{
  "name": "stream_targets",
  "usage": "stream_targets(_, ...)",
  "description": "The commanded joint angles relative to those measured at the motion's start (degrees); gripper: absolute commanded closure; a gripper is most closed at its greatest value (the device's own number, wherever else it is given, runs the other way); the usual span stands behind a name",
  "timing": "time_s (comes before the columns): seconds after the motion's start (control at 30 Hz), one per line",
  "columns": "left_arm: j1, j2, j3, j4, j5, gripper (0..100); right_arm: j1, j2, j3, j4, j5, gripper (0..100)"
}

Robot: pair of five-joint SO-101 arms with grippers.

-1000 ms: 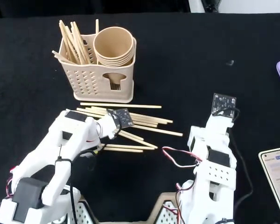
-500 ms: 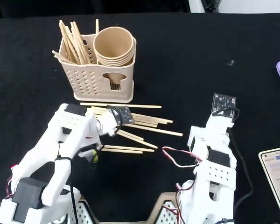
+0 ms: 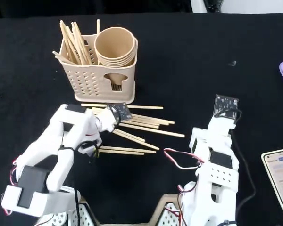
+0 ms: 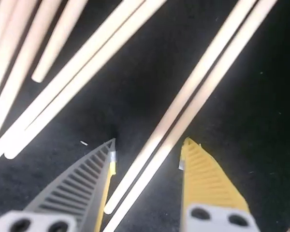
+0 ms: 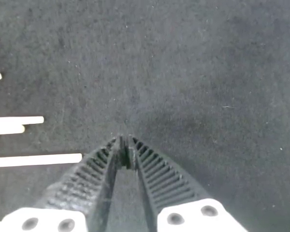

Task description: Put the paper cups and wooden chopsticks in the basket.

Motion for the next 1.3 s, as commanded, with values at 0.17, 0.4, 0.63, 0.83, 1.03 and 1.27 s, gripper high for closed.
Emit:
stream_targets(0.17, 0.0, 2.2, -0.6, -0.9, -0.4, 88, -0.7, -1.4, -0.4, -1.2, 0.1, 98.7)
stream_targets(0.4, 0.0, 0.2, 1.4, -0.8, 0.0, 97, -0.7, -1.4, -0.4, -1.2, 0.1, 98.7)
stream_targets(0.63, 0.0, -9.2, 4.0, 3.5, -0.4, 97, -0.7, -1.4, -0.4, -1.2, 0.1, 98.7)
stream_targets(0.83, 3.8, -18.6, 4.4, 14.2, -0.4, 97, -0.7, -1.4, -0.4, -1.2, 0.1, 98.7)
stream_targets(1.03, 7.4, -26.1, 3.7, 19.9, -0.1, 97, -0.7, -1.4, -0.4, -1.2, 0.1, 98.7)
stream_targets(1.27, 4.7, -37.9, -2.5, 24.6, 5.6, 97, -0.7, -1.4, -0.4, -1.2, 0.1, 98.7)
